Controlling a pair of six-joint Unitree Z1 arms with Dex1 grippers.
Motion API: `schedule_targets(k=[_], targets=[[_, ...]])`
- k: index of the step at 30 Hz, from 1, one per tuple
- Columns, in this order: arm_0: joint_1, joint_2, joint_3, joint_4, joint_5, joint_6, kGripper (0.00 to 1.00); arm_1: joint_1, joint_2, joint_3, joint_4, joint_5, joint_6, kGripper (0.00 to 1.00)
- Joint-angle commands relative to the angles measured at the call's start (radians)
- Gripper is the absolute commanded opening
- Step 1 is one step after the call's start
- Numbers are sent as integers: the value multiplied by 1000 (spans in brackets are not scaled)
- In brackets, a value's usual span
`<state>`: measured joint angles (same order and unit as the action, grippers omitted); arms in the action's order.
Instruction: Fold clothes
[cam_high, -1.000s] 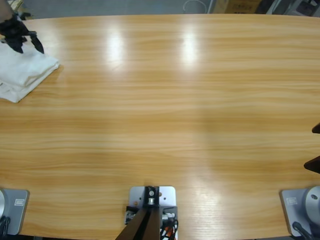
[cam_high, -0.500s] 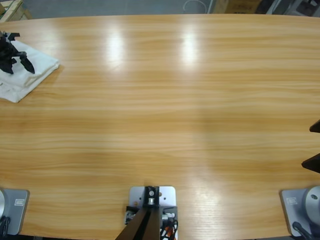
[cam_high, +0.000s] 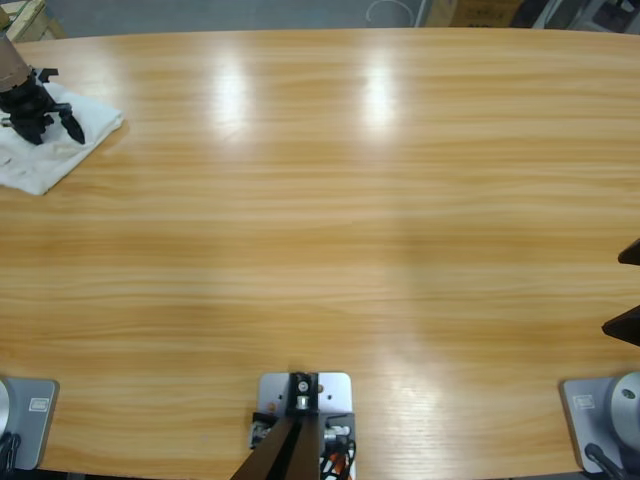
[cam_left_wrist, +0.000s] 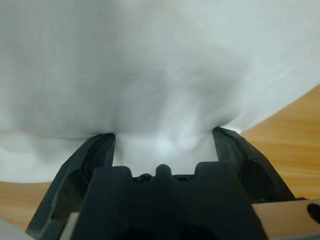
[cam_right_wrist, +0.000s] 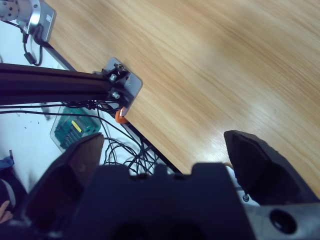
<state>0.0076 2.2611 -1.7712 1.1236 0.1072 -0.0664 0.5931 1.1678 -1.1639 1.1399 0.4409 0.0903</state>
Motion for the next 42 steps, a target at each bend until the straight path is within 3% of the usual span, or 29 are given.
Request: schedule_targets(k=[1,6,18,22,24,26,30,33,36,39,42], targets=[[5,143,-152,8,22,-7,766,-1,26,18,12,21,-3,982],[3,210,-322,131,22,-15,766,-1,30,15,14,21,-3,982],[-3,197,-441,216,-9,-20,766,-1,33,10,20,26,-8,982],[-36,99,-475,255,-111,-12,763,-1,36,7,18,29,-11,982],[-107,-13,-412,246,-138,4,761,-1,32,8,14,28,-13,982],[-182,-150,-271,170,-142,15,761,-2,16,10,10,24,-16,991],[-227,-557,308,-135,-199,20,761,-6,-38,33,-20,23,-15,1000],[-335,-837,565,-218,-221,32,761,-4,-69,84,-107,32,-15,1000],[-510,-983,647,-269,-236,-7,763,-4,-85,129,-206,18,-15,1000],[-649,-1082,698,-269,-254,-40,910,2,-90,206,-333,-46,-22,1000],[-788,-1042,723,-271,-241,-47,930,111,-63,313,-481,-141,-118,1000]])
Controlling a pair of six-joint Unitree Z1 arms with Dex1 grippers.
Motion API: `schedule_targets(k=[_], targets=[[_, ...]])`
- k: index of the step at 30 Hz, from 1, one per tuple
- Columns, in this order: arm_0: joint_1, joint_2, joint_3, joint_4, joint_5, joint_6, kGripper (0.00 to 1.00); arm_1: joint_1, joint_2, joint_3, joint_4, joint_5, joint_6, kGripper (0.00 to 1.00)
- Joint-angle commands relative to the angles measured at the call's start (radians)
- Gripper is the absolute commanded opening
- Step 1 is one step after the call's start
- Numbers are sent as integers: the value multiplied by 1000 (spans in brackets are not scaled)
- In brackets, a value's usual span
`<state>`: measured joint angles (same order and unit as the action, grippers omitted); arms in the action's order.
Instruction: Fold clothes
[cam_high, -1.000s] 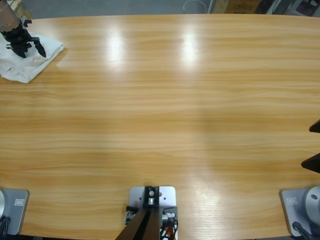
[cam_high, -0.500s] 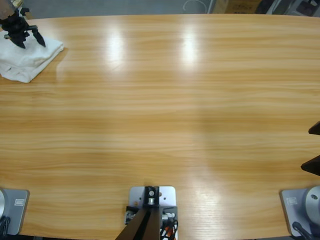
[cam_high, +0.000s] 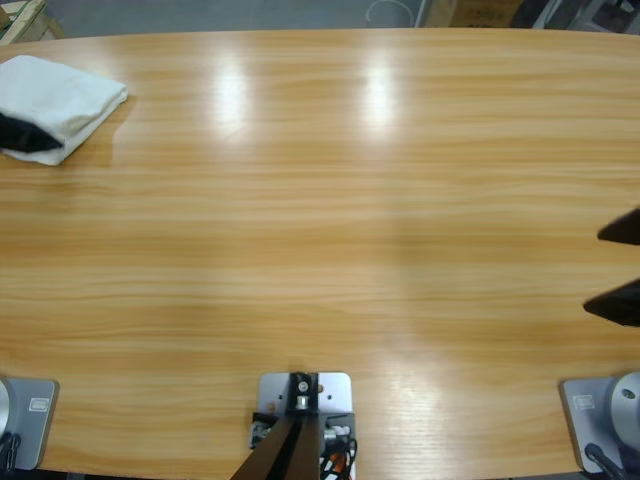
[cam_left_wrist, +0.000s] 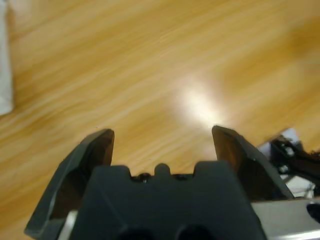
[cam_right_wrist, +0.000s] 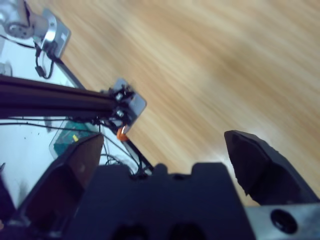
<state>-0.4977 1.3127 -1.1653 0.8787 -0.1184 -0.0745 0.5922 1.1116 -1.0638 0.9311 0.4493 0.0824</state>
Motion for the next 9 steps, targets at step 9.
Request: schedule_targets(k=[9], targets=[[-526,-4,158,-90,20,-140,904,173,-30,256,-341,-190,-147,1000]])
